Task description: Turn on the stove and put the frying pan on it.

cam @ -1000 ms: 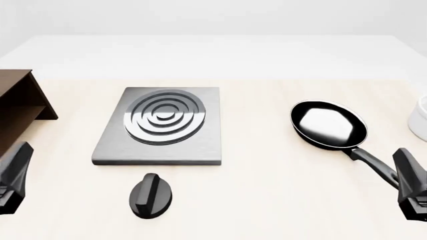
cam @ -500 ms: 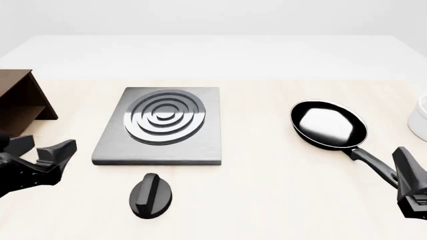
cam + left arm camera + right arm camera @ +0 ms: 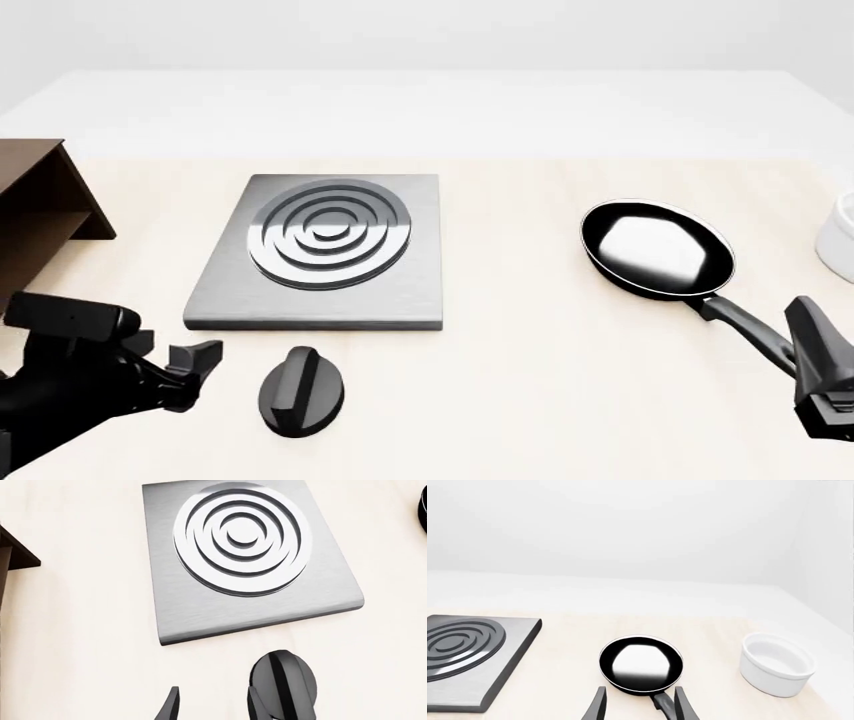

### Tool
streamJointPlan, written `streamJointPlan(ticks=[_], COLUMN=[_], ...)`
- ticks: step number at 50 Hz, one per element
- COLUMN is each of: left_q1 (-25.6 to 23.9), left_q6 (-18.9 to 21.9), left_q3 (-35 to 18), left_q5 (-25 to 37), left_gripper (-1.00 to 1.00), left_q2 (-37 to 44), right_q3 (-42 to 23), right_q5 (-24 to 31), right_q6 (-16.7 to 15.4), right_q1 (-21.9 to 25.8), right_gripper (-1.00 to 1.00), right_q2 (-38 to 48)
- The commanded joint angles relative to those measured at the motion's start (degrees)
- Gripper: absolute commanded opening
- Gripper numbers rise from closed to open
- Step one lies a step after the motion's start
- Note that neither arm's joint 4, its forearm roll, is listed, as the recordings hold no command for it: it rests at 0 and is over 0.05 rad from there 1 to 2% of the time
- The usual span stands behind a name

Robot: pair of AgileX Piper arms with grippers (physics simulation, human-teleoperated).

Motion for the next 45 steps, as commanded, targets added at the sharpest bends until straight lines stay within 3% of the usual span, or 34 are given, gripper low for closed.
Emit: streamJointPlan(ticks=[1,8,11,22,29,34,36,37,41,45], left_q1=[-1.8,-3.37,-5.81,-8.37,-13.6,-18.66,-19.89,-19.42,-22.69,-27.37], left_q6=[-1.81,-3.52,-6.24,-10.85,-16.39,-22.6,-23.85,-21.9,-26.08,-34.01], left_q3=[1.98,3.63,4.41,5.04,5.82,5.87,5.48,4.6,3.56,5.3], left_q5=[-7.14,-13.53,-16.4,-21.41,-24.15,-21.76,-20.96,-19.5,-20.31,-29.36], left_gripper=[1.0,1.0,1.0,1.0,1.0,1.0,1.0,1.0,1.0,1.0], left_q2=[8.16,14.48,17.9,23.65,26.96,23.21,21.96,20.93,21.94,28.0], right_q3=[0.01,0.0,0.02,0.01,0.01,0.0,-0.01,-0.01,-0.02,-0.02], right_q5=[-0.29,-0.32,0.07,0.09,0.25,0.7,0.98,1.0,1.29,1.09], right_q6=[-0.51,-0.01,-0.52,-0.55,-0.69,-0.74,-0.76,-0.7,-0.84,-0.89], right_q1=[0.09,0.08,0.26,0.07,-0.22,-0.38,-0.45,-0.47,-0.59,-0.61], right_gripper=[1.0,1.0,1.0,1.0,1.0,1.0,1.0,1.0,1.0,1.0], right_q2=[0.22,0.39,-0.1,-0.16,-0.1,-0.6,-0.9,-0.9,-1.16,-0.96])
